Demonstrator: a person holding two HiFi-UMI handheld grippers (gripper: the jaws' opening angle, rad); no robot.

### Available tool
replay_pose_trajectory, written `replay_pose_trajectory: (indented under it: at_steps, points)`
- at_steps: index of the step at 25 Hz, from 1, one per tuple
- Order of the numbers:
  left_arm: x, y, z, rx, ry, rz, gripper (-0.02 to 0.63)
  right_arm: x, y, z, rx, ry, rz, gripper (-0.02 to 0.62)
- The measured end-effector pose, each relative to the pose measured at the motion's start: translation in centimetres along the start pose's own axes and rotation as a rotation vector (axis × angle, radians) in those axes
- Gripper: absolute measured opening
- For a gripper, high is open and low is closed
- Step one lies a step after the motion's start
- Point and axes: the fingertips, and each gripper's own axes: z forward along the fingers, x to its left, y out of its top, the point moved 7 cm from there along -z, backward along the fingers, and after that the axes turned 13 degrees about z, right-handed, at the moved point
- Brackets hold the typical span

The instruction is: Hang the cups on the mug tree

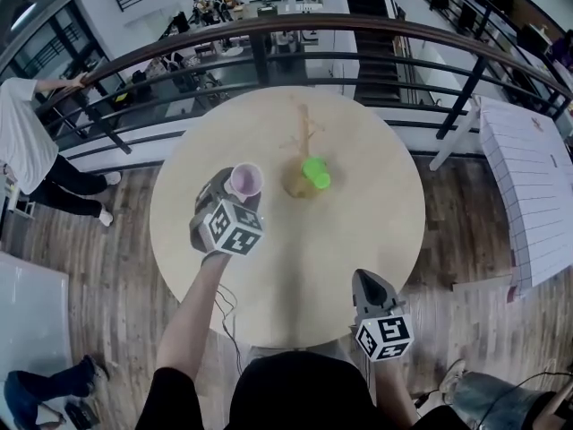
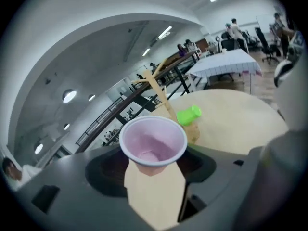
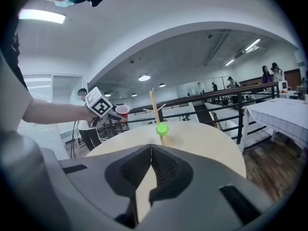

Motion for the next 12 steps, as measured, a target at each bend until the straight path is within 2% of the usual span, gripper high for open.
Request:
replay_pose_trajectory:
  at_steps: [5, 12]
  points:
    - [0.5, 1.2, 2.9, 0.126, 0.028, 0.247, 0.308, -0.5, 0.0, 0.0, 0.005, -0.010, 0.015, 0.011]
    - [1.1, 2.9, 6.1, 0.298, 0.057, 0.504, 0.307, -1.6, -0.3, 0.1, 0.010, -0.033, 0.040, 0.011]
